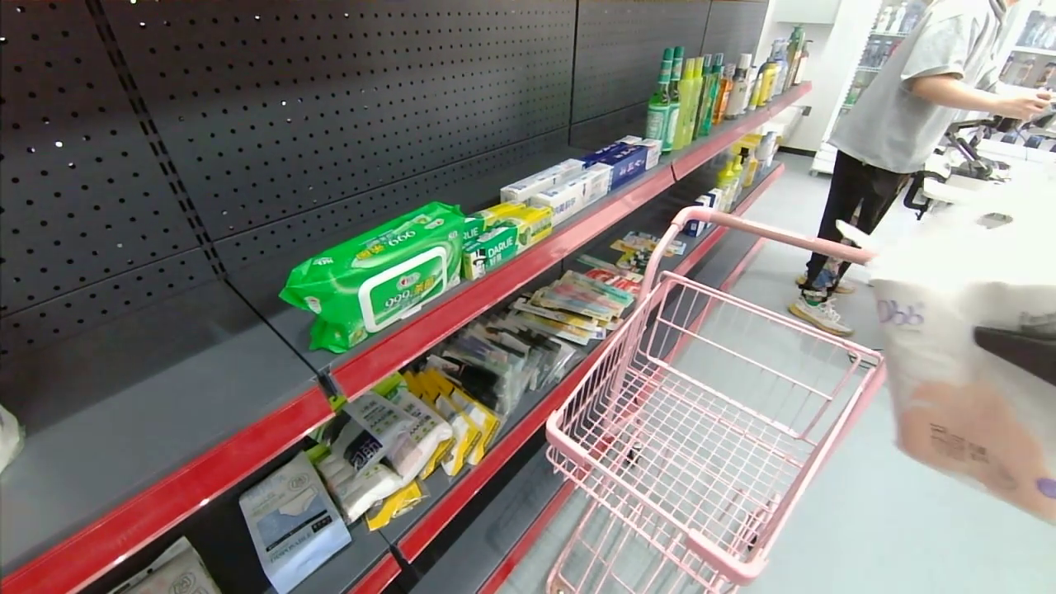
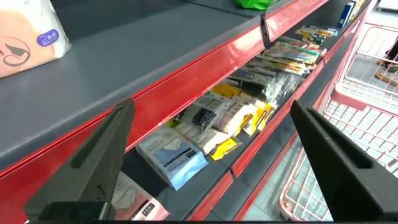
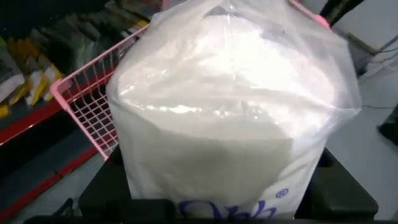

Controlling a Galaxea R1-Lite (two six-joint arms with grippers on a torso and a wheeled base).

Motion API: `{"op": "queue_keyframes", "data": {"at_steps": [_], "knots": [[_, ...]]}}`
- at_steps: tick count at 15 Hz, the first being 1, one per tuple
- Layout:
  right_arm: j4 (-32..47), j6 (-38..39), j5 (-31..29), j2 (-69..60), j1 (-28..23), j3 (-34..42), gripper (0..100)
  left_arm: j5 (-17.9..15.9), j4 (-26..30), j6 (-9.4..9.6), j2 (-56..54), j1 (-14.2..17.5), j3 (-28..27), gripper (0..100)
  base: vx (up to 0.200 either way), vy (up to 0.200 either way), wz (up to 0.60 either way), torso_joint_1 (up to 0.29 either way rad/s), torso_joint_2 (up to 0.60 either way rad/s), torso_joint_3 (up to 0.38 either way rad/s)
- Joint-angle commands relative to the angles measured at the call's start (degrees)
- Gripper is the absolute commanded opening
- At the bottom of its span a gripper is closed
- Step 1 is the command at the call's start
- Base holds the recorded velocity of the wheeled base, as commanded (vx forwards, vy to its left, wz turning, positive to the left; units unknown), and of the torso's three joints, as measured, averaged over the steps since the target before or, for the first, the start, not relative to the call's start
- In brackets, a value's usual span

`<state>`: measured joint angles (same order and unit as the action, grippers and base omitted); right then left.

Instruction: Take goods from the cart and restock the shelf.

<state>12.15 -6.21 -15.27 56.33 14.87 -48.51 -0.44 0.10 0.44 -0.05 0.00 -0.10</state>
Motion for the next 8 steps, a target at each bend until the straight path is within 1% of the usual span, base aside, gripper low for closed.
{"op": "queue_keyframes", "data": {"at_steps": [1, 2, 3, 5, 8], "knots": [[-0.29, -2.14, -5.03, -20.12, -4.41, 9.66, 0, 0.00, -0.01, 0.00, 0.05, 0.00, 0.01, 100, 0.000, 0.000, 0.00, 0.000, 0.00, 0.000], [1.21, -2.41, -5.03, -23.90, -6.87, 10.27, 0, 0.00, -0.01, 0.00, 0.05, 0.00, 0.01, 100, 0.000, 0.000, 0.00, 0.000, 0.00, 0.000], [4.63, -2.67, -4.76, -26.54, -7.84, 10.27, 0, 0.00, -0.01, 0.00, 0.05, 0.00, 0.01, 100, 0.000, 0.000, 0.00, 0.000, 0.00, 0.000], [9.47, -3.11, -4.50, -31.20, -7.75, 11.86, 0, 0.00, -0.01, 0.00, 0.05, 0.00, 0.01, 100, 0.000, 0.000, 0.00, 0.000, 0.00, 0.000], [9.82, -2.85, -4.50, -33.74, -7.67, 13.17, 0, 0.00, -0.01, 0.00, 0.05, 0.00, 0.01, 100, 0.000, 0.000, 0.00, 0.000, 0.00, 0.000]]}}
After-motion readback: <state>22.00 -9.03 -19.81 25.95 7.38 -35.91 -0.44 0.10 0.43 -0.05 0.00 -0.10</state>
